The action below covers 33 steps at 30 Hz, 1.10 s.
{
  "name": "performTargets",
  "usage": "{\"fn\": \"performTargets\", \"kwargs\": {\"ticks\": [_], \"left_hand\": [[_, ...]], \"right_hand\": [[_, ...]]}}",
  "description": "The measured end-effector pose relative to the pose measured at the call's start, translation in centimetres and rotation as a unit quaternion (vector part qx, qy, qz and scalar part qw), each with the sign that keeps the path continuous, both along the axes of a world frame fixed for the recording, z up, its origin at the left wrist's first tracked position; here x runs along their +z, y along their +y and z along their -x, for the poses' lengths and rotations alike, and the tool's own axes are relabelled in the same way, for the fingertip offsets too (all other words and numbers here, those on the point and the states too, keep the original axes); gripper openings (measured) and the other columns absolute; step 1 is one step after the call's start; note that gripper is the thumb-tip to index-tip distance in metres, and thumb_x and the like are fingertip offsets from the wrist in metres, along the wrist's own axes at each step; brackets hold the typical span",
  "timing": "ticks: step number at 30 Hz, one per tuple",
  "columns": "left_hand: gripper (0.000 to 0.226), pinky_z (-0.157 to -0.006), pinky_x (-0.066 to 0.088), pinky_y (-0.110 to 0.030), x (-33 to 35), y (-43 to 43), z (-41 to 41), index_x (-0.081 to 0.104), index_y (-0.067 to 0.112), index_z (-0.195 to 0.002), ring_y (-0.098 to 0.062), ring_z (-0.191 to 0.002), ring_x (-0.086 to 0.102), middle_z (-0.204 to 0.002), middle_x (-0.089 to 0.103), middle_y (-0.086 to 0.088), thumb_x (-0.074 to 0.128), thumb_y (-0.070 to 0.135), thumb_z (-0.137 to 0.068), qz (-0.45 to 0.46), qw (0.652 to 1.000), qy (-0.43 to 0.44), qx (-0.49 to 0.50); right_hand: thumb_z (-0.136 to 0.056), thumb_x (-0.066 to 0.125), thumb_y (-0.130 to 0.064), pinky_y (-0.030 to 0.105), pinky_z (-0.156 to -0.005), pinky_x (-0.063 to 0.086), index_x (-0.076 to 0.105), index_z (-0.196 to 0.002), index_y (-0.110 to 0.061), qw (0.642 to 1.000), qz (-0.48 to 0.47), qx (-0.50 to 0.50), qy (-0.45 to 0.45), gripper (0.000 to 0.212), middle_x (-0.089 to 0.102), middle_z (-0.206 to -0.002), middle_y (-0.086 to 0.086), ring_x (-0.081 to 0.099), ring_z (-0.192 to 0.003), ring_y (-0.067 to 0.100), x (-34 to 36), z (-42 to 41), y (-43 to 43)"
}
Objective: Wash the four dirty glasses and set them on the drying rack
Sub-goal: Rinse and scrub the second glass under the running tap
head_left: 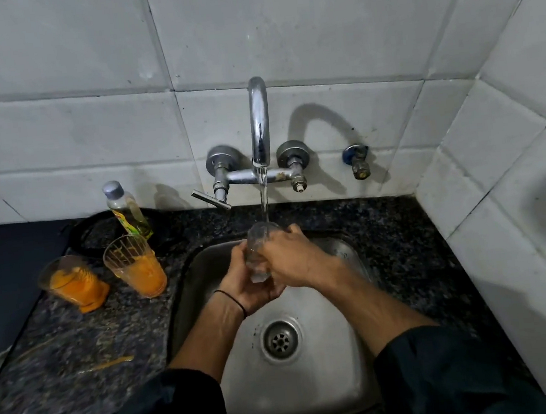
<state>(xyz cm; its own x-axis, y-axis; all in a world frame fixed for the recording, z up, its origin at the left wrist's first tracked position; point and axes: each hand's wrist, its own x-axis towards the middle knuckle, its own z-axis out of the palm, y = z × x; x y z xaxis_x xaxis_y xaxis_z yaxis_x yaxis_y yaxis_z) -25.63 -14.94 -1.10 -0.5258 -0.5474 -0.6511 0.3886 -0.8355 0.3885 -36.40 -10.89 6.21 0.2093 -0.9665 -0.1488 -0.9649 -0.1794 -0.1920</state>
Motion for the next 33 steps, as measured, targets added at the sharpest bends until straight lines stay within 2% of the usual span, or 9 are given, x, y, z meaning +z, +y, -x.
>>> {"fn": "performTargets", "kwargs": {"ticks": [3,7,12,16,20,23,25,29,33], "left_hand": [[0.047,-0.09,0.052,-0.039,0.0,-0.5,0.1,0.063,0.01,-0.12,-0.027,-0.1,0.064,-0.109,0.069,-0.015,0.047,0.046,-0.095,0.006,1.0,0.02,0.02],[0.041,-0.079,0.059,-0.039,-0.1,0.0,0.0,0.064,0.009,-0.115,-0.027,-0.095,0.068,-0.1,0.072,-0.016,0.044,0.039,-0.096,0.016,0.999,0.045,0.023],[0.045,-0.089,0.052,-0.039,0.2,0.0,-0.4,0.063,0.013,-0.123,-0.026,-0.105,0.062,-0.109,0.07,-0.015,0.051,0.045,-0.094,-0.007,1.0,0.016,-0.009],[0.033,-0.072,0.057,-0.034,-0.2,-0.2,-0.4,0.067,0.012,-0.104,-0.021,-0.084,0.069,-0.087,0.074,-0.01,0.046,0.037,-0.096,0.059,0.998,0.015,0.019],[0.025,-0.067,0.06,-0.035,-0.3,-1.1,-0.3,0.061,0.005,-0.11,-0.024,-0.081,0.07,-0.101,0.067,-0.017,0.052,0.024,-0.096,0.154,0.984,-0.023,0.085],[0.029,-0.062,0.056,-0.035,0.7,-1.1,-0.3,0.051,0.016,-0.115,-0.024,-0.079,0.066,-0.105,0.062,-0.014,0.061,0.004,-0.09,0.261,0.952,-0.101,0.123],[0.045,-0.064,0.056,-0.033,1.8,-0.4,-0.2,0.052,0.019,-0.118,-0.022,-0.083,0.066,-0.105,0.065,-0.008,0.064,-0.008,-0.084,0.346,0.92,-0.159,0.094],[0.059,-0.08,0.057,-0.025,1.9,1.0,-0.2,0.057,0.02,-0.118,-0.013,-0.095,0.069,-0.106,0.071,-0.002,0.071,-0.015,-0.072,0.446,0.871,-0.205,0.036],[0.024,-0.065,0.057,-0.03,1.5,0.9,-0.7,0.063,0.014,-0.115,-0.019,-0.088,0.072,-0.108,0.072,-0.013,0.067,0.016,-0.091,0.304,0.926,-0.219,0.037]], "right_hand": [[-0.092,0.061,-0.014,0.054,-0.12,0.016,0.055,-0.132,-0.023,0.996,-0.016,0.063,0.056,0.042,0.057,-0.138,0.005,0.048,-0.132,0.023,0.0,0.6,0.3],[-0.094,0.06,-0.027,0.039,-0.094,0.042,0.064,-0.114,-0.017,0.995,-0.024,-0.072,-0.065,0.022,0.062,-0.119,0.009,0.06,-0.113,0.028,0.0,-1.2,0.0],[-0.091,0.062,-0.014,0.051,-0.115,0.023,0.057,-0.124,-0.018,0.989,0.01,0.123,0.084,0.034,0.056,-0.135,0.01,0.048,-0.129,0.027,0.3,0.0,0.0],[-0.087,0.069,-0.019,0.044,-0.097,0.05,0.067,-0.114,-0.015,0.976,-0.039,-0.082,-0.2,0.027,0.069,-0.113,0.008,0.065,-0.107,0.025,-1.6,-0.4,0.0],[-0.095,0.065,-0.03,0.027,-0.077,0.056,0.076,-0.101,-0.011,0.691,0.0,-0.326,-0.645,0.023,0.077,-0.099,0.009,0.073,-0.089,0.017,-3.9,-1.6,0.8],[-0.099,0.054,-0.045,0.029,-0.077,0.05,0.07,-0.111,-0.01,0.429,-0.016,-0.409,-0.805,0.04,0.076,-0.104,0.012,0.071,-0.088,0.02,-5.5,-2.2,2.0],[-0.097,0.052,-0.054,0.036,-0.084,0.051,0.069,-0.115,-0.012,0.328,-0.055,-0.431,-0.839,0.049,0.077,-0.104,0.012,0.071,-0.092,0.024,-6.4,-2.1,2.0],[-0.094,0.055,-0.058,0.033,-0.066,0.057,0.071,-0.111,-0.011,0.332,-0.12,-0.46,-0.815,0.053,0.077,-0.094,0.014,0.074,-0.075,0.024,-6.7,-1.2,0.4],[-0.094,0.066,-0.026,0.031,-0.058,0.054,0.07,-0.101,-0.005,0.509,-0.068,-0.479,-0.712,0.023,0.07,-0.076,0.014,0.064,-0.062,0.025,-5.7,0.0,-0.6]]}}
